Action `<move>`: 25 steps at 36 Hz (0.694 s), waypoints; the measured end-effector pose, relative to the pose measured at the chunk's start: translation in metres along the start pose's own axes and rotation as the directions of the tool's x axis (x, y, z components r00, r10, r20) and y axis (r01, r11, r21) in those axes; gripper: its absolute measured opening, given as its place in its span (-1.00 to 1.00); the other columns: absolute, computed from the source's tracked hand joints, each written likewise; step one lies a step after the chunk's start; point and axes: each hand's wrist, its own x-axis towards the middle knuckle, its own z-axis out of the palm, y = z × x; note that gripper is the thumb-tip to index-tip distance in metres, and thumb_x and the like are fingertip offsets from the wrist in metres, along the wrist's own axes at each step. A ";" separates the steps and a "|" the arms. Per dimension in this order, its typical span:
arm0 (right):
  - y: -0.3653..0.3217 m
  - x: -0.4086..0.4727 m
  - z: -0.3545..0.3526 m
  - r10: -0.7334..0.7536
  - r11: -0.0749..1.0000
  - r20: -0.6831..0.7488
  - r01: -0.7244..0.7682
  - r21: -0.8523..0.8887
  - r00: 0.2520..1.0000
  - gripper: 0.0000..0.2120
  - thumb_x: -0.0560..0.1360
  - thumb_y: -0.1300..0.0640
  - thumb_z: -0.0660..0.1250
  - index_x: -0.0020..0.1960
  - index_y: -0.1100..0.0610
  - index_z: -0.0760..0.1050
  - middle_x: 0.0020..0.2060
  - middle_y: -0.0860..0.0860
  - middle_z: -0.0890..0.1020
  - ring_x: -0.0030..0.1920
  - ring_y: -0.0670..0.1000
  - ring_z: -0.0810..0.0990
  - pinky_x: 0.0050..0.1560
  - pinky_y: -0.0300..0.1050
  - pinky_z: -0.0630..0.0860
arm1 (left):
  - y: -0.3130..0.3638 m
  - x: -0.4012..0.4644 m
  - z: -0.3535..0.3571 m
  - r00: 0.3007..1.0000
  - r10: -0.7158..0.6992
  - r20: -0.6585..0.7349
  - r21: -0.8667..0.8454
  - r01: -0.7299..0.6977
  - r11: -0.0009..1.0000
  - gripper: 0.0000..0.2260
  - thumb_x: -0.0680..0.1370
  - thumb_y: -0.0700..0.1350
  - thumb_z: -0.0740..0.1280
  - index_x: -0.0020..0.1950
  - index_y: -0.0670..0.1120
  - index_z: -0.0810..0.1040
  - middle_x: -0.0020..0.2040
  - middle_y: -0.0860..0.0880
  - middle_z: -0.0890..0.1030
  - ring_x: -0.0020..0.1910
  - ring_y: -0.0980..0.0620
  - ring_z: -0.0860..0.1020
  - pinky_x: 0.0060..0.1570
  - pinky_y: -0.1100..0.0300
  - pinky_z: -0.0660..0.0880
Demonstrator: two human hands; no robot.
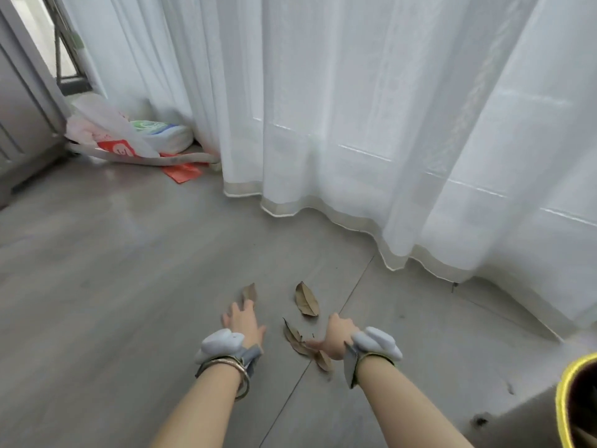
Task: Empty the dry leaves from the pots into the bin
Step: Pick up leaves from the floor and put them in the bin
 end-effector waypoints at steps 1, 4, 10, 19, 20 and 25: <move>-0.002 0.000 0.005 0.014 1.000 0.001 -0.014 0.028 1.000 -0.33 0.52 -0.21 0.22 0.42 0.22 0.18 0.34 0.19 0.35 0.32 0.15 0.42 0.29 -0.07 0.36 | -0.001 0.000 0.001 0.999 0.001 -0.035 -0.010 -0.001 1.000 -0.56 0.57 -0.02 0.28 0.41 -0.06 0.26 0.34 -0.14 0.33 0.33 -0.18 0.34 0.32 0.08 0.26; -0.011 0.013 0.027 0.065 0.994 -0.065 -0.059 0.090 0.996 -0.31 0.48 -0.30 0.21 0.38 0.18 0.21 0.31 0.18 0.31 0.30 0.15 0.40 0.26 -0.07 0.37 | -0.009 0.012 0.016 0.993 0.019 -0.119 -0.039 -0.024 0.999 -0.52 0.59 0.01 0.24 0.47 0.01 0.20 0.40 -0.14 0.27 0.35 -0.17 0.30 0.31 0.08 0.27; -0.023 0.027 0.054 0.021 0.994 -0.224 0.005 0.113 0.974 -0.43 0.50 -0.20 0.25 0.35 0.10 0.23 0.32 0.18 0.22 0.32 0.15 0.30 0.18 -0.05 0.44 | -0.022 0.038 0.027 0.994 0.067 -0.087 0.021 -0.065 0.998 -0.50 0.61 0.05 0.17 0.52 0.20 0.07 0.55 -0.16 0.03 0.48 -0.22 0.12 0.42 0.01 0.18; -0.006 0.027 0.075 -0.024 0.902 -0.401 0.193 0.386 0.916 -0.70 0.54 0.06 0.29 0.26 0.07 0.45 0.23 0.05 0.33 0.21 0.02 0.41 0.10 -0.24 0.42 | -0.014 0.060 0.031 0.984 0.148 -0.096 -0.011 -0.149 0.989 -0.60 0.59 0.00 0.24 0.43 0.05 0.36 0.45 -0.09 0.27 0.43 -0.10 0.23 0.35 0.09 0.27; -0.003 0.026 0.078 -0.026 0.878 -0.415 0.220 0.426 0.909 -0.71 0.54 0.09 0.30 0.24 0.09 0.48 0.20 0.05 0.35 0.16 0.01 0.44 0.10 -0.28 0.39 | -0.012 0.061 0.033 0.981 0.143 -0.132 -0.050 -0.150 0.987 -0.62 0.58 -0.02 0.26 0.40 -0.04 0.41 0.41 -0.09 0.33 0.39 -0.09 0.28 0.31 0.11 0.28; 0.005 0.028 0.083 -0.009 0.803 -0.434 0.265 0.534 0.901 -0.79 0.52 0.17 0.32 0.15 0.13 0.55 0.10 0.02 0.43 -0.03 -0.13 0.37 0.03 -0.41 0.29 | 0.020 0.056 0.049 0.964 0.130 -0.230 -0.237 -0.185 0.954 -0.65 0.56 0.03 0.29 0.26 -0.14 0.52 0.25 -0.07 0.47 0.26 -0.05 0.43 0.16 0.13 0.36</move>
